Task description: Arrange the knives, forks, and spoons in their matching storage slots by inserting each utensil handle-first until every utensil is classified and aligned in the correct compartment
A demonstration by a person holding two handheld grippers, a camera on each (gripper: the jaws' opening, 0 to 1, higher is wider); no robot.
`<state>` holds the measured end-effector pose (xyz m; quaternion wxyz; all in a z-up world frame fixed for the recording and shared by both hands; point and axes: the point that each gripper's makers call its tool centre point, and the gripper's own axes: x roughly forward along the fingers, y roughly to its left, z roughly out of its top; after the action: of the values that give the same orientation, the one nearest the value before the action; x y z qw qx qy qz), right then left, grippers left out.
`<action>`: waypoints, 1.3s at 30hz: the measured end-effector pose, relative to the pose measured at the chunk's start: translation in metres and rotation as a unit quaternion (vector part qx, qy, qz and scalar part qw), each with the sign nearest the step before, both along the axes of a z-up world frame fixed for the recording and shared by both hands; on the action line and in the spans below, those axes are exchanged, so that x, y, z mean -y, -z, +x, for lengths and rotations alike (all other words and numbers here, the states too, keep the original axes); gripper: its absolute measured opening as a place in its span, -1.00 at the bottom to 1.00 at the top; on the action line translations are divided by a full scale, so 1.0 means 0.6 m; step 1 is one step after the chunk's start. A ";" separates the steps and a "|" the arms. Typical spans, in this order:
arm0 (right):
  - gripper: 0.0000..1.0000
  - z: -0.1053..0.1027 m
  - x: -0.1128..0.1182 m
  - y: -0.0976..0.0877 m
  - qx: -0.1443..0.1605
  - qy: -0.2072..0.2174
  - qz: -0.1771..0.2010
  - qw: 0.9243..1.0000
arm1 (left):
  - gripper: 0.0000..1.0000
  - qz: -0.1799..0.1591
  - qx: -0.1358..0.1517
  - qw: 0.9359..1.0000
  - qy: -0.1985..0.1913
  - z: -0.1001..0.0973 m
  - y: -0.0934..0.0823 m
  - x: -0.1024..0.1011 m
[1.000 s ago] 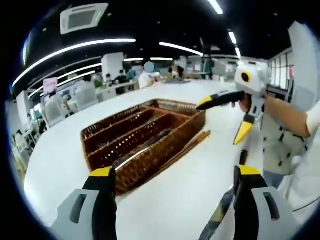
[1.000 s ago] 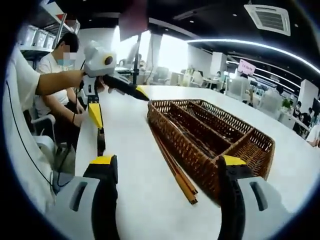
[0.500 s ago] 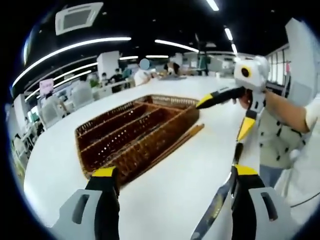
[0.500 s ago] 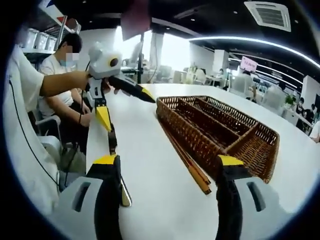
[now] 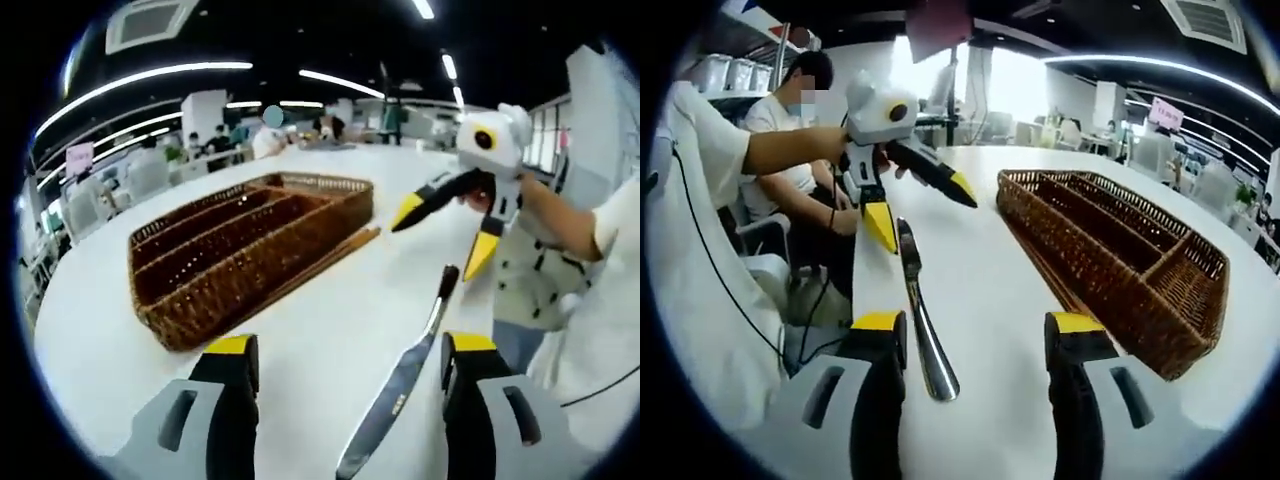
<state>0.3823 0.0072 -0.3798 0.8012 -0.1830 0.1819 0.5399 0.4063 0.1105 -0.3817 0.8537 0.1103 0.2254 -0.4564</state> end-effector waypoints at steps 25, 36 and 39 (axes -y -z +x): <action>-0.21 -0.028 -0.007 0.024 -0.013 -0.037 -0.032 0.999 | -0.06 0.012 -0.020 0.999 0.023 -0.032 0.021 -0.004; -0.38 -0.034 -0.008 0.035 -0.018 -0.046 -0.039 0.998 | -0.25 0.045 -0.027 0.998 0.047 -0.045 0.036 -0.001; -0.44 -0.039 -0.010 0.040 -0.031 -0.050 -0.048 0.997 | -0.32 0.048 -0.032 0.997 0.055 -0.048 0.037 -0.001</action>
<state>0.3587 0.0130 -0.4038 0.7571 -0.2132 0.2232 0.5758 0.3773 0.1112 -0.4036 0.8135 0.1485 0.2679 -0.4943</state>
